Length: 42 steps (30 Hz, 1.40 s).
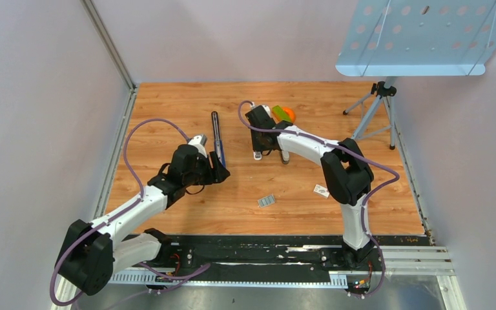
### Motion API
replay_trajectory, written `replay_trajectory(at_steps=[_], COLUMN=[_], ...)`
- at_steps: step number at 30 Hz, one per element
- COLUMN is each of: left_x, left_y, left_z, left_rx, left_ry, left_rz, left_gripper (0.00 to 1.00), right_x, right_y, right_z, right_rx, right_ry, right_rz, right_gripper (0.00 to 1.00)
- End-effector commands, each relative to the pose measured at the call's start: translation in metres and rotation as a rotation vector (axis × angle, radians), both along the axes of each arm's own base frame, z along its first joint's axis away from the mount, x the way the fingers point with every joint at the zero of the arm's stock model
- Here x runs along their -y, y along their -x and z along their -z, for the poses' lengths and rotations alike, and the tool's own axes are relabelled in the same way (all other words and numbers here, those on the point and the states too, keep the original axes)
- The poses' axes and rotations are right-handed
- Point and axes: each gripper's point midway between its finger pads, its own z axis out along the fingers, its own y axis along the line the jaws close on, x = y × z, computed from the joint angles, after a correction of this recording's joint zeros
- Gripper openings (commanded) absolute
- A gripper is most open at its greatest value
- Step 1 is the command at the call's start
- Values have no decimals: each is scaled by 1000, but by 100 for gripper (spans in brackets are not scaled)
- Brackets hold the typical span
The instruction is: Load the staples into the stapler
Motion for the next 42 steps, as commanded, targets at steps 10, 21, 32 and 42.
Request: replay_trajectory(at_steps=[10,21,32,42], left_x=[-7,-7,-9,-10], left_y=[-3,-2,-2,-2], left_z=[-1,0,2,2], left_rx=[10,8,6,5], left_ry=[-18,-19,-21,-22], left_rz=[-12,-13,-17,-18], left_gripper=[61,61,61,61], right_x=[-6,-7,-7,-7], right_y=[-1,-1,1,1], right_z=[7,11,15,17], right_rx=[0,-11,-21,-23], right_ry=[12,5,5,7], right_rz=[5,10,16,21], right_gripper=[20,20,20,20])
